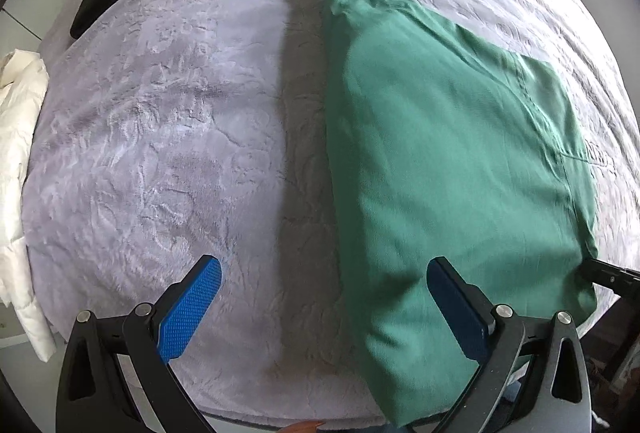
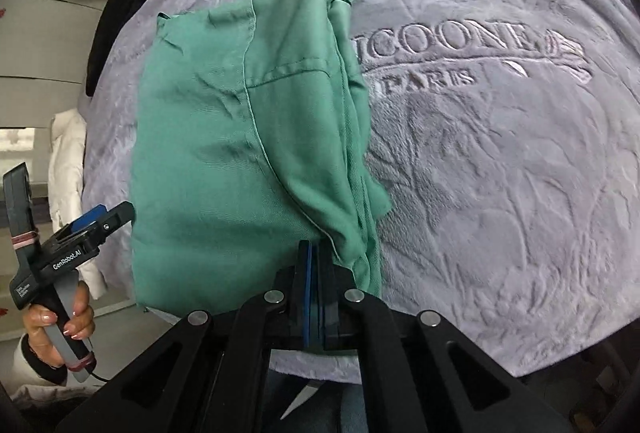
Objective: Fold large clothes
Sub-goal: 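Press and smooth the folded jacket with the closed right tool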
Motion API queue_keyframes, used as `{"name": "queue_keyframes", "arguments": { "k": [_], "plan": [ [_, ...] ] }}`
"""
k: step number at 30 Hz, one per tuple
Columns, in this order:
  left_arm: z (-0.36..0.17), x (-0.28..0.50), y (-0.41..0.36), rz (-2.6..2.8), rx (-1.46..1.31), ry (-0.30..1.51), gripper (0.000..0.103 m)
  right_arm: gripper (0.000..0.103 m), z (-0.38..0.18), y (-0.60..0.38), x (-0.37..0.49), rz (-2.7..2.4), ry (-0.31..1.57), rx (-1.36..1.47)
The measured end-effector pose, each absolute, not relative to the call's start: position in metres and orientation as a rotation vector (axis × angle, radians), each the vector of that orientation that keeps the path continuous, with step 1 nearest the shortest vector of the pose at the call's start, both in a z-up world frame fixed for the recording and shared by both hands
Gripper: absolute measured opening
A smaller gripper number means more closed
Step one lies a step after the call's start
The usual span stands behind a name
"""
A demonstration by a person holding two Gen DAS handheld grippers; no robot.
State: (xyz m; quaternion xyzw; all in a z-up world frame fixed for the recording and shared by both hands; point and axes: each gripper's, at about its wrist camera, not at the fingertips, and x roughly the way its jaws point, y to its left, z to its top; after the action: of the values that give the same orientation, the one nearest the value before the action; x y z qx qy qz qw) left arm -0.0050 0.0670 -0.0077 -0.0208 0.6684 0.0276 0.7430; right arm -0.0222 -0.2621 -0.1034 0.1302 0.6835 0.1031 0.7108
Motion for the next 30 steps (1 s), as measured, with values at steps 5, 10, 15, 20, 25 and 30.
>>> {"name": "queue_keyframes", "arguments": {
  "k": [5,10,15,20,25,30],
  "plan": [
    [-0.008,-0.012,0.067,0.054,-0.043,1.479,0.103,0.005,-0.090,-0.259,-0.028,0.196,1.497,0.274],
    [-0.008,-0.015,0.069,0.055,-0.040,1.491,0.103,0.005,-0.101,-0.253,-0.032,0.155,1.544,0.213],
    [0.000,-0.017,0.073,0.072,-0.022,1.463,0.103,0.005,-0.091,-0.267,-0.039,0.077,1.534,0.249],
    [0.002,-0.015,0.076,0.068,-0.024,1.466,0.103,0.005,-0.069,-0.284,-0.033,0.029,1.480,0.284],
    [0.003,-0.015,0.075,0.080,-0.019,1.473,0.103,0.005,-0.061,-0.277,-0.020,0.047,1.463,0.277],
    [0.005,-0.013,0.074,0.081,-0.017,1.481,0.103,0.005,-0.067,-0.255,-0.010,0.078,1.491,0.278]
  ]
}}
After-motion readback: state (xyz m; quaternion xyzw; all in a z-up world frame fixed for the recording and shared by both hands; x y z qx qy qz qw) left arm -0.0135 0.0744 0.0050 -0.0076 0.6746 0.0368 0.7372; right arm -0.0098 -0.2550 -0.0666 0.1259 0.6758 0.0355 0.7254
